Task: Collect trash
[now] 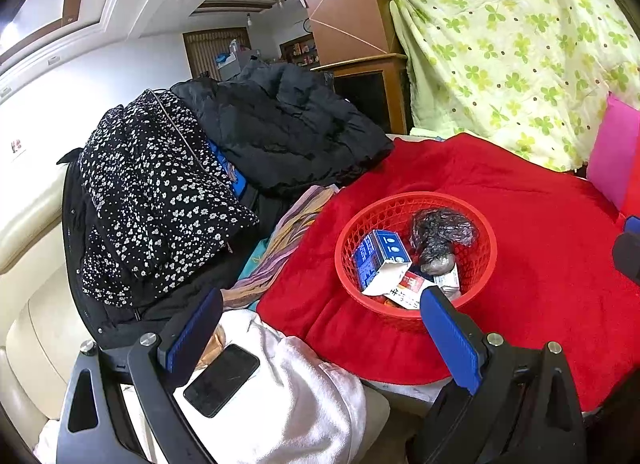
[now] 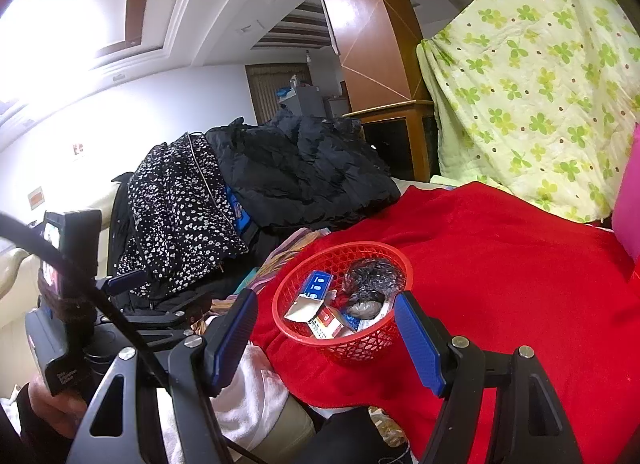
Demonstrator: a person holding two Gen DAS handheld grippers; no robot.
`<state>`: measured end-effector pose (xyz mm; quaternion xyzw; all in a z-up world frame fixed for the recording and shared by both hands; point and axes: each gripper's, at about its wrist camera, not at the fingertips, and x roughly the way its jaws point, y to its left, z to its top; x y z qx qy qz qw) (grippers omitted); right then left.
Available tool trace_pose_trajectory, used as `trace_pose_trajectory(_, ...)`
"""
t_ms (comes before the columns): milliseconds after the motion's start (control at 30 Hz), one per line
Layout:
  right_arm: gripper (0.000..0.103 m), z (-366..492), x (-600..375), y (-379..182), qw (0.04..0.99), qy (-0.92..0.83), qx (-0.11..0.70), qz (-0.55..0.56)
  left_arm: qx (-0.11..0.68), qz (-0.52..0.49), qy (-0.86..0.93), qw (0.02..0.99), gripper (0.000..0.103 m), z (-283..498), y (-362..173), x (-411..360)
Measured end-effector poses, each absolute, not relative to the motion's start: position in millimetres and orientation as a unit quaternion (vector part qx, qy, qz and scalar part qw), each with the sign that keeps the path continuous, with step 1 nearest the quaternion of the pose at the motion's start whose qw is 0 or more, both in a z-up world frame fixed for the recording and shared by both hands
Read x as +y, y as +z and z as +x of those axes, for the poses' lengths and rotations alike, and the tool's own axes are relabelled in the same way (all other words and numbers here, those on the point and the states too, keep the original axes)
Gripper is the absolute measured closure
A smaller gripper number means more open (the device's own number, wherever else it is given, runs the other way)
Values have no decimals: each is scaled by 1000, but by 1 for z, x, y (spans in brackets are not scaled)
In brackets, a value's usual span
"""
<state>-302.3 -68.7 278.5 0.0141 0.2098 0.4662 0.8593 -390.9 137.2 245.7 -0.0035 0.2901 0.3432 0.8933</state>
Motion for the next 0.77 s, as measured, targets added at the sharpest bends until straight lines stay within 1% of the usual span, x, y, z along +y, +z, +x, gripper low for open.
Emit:
trace_pose_trajectory(567, 29, -277, -51, 269, 848, 481, 224, 13, 307, -6, 361, 881, 4, -374, 242, 144)
trace_pose_trajectory(767, 29, -247, -83, 258, 864, 448, 227, 34, 316, 23, 313, 896, 4, -335, 239, 109)
